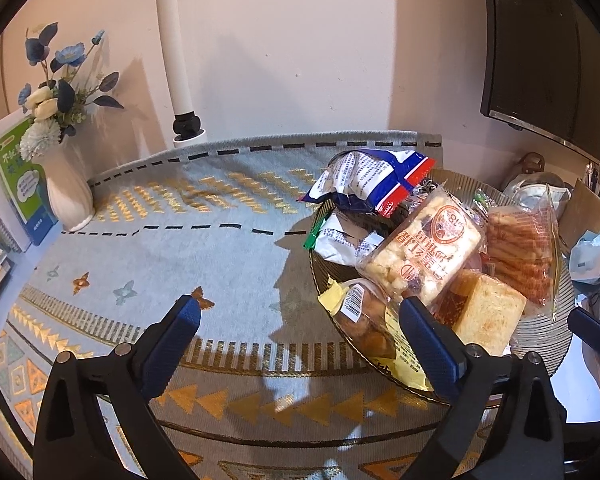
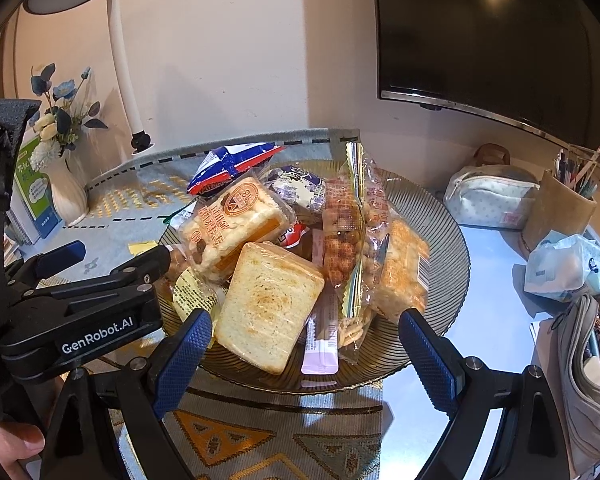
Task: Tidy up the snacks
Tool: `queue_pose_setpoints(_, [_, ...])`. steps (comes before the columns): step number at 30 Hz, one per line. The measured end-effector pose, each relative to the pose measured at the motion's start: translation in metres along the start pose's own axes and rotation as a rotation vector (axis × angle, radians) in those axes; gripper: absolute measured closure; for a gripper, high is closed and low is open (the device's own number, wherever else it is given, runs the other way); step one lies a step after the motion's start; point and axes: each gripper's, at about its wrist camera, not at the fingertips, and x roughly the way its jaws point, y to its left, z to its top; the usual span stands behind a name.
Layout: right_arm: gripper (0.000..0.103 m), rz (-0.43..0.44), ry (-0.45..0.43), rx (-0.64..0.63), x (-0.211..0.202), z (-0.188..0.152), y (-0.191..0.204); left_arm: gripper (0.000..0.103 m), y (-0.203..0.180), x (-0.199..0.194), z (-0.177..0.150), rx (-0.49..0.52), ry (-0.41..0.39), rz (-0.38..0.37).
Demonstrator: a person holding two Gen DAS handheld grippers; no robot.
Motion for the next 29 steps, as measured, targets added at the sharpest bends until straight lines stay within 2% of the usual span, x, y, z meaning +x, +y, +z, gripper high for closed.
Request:
queue_pose_setpoints(13, [0.010, 0.006, 0.004, 0.023, 0.002, -0.001, -0.010, 0.003, -0.004, 0.005, -0.002, 0.012, 0.016, 0.007])
queue_pose_setpoints(29, [0.010, -0.004, 0.018, 0.038, 0.002, -0.003, -0.011, 0.003, 0.004, 0.013, -0.003, -0.001, 0.068, -0.020])
